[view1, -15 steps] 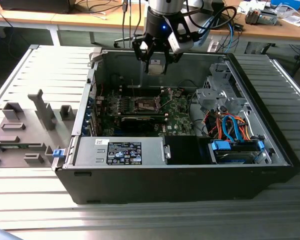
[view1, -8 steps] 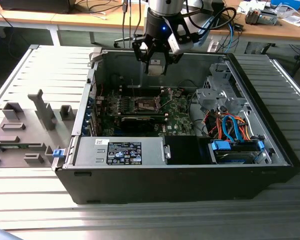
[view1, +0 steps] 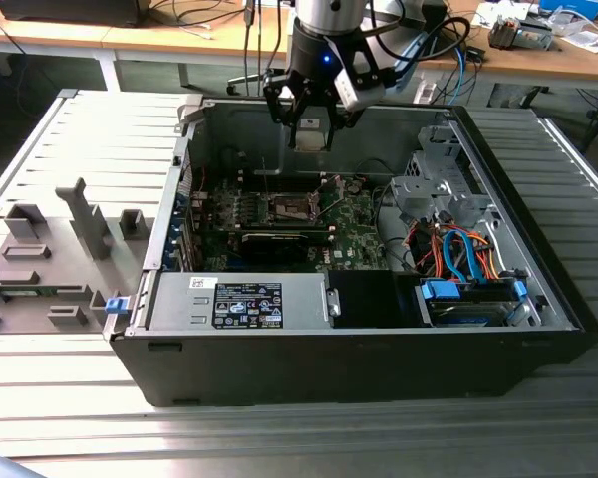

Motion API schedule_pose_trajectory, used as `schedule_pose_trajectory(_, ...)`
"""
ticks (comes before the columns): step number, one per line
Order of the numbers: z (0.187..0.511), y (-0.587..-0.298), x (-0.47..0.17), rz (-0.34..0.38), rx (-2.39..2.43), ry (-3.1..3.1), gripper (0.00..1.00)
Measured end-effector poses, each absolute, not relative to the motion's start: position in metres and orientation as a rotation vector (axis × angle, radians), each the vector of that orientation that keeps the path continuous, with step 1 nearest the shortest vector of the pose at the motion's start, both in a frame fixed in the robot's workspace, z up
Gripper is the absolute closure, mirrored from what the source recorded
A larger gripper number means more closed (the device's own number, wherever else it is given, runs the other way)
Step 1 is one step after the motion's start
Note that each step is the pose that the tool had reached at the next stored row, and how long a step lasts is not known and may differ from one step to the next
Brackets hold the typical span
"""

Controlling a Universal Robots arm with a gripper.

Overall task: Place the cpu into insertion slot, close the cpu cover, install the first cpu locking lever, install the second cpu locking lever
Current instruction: 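Place the cpu into insertion slot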

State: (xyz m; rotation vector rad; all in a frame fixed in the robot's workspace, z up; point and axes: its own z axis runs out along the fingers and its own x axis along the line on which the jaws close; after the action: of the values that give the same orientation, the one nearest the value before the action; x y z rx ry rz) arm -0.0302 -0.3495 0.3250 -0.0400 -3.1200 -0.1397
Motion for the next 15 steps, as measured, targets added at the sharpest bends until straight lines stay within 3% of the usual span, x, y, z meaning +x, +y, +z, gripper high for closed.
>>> schedule_pose_trajectory(15, 0.3217, -0.35, -0.0302, -0.14, -0.04, -3.12, 0.46)
